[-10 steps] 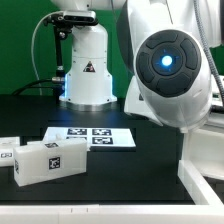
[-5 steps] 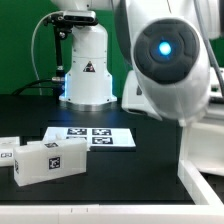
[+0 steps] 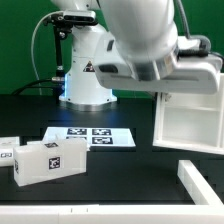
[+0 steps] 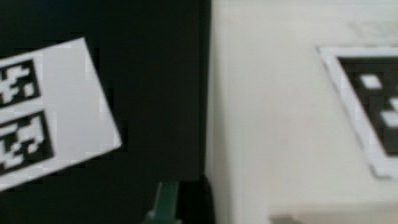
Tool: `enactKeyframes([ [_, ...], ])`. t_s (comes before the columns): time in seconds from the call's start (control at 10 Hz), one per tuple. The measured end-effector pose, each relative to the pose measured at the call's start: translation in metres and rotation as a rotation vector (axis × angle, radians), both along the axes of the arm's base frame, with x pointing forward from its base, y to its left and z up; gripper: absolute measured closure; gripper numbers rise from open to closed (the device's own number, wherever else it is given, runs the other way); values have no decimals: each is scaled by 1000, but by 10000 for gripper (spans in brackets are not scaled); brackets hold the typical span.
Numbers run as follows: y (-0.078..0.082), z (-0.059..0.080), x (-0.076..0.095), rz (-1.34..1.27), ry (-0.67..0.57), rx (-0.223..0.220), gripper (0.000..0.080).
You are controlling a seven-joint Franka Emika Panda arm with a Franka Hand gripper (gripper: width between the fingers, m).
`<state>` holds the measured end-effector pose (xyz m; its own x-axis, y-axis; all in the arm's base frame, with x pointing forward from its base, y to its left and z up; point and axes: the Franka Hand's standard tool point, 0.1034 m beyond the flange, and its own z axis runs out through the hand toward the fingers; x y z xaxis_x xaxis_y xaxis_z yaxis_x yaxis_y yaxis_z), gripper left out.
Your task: Assemble cabinet
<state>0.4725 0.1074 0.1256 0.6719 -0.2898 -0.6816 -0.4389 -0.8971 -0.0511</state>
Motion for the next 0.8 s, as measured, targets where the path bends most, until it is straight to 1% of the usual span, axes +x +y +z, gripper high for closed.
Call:
enactKeyframes([
  [0.1, 1, 5, 3, -2, -76, -47, 767],
  [0.3, 5, 1, 3, -11, -176, -76, 767],
  [0.4, 6, -7, 13, -20, -280, -103, 767],
  [0.5, 5, -22, 12, -3, -382, -123, 767],
  [0.6, -11, -17, 12, 44, -428, -104, 767],
  [0.7, -33, -12, 21, 42, -458, -116, 767],
  [0.8, -50, -10, 33, 60, -545, -154, 767],
])
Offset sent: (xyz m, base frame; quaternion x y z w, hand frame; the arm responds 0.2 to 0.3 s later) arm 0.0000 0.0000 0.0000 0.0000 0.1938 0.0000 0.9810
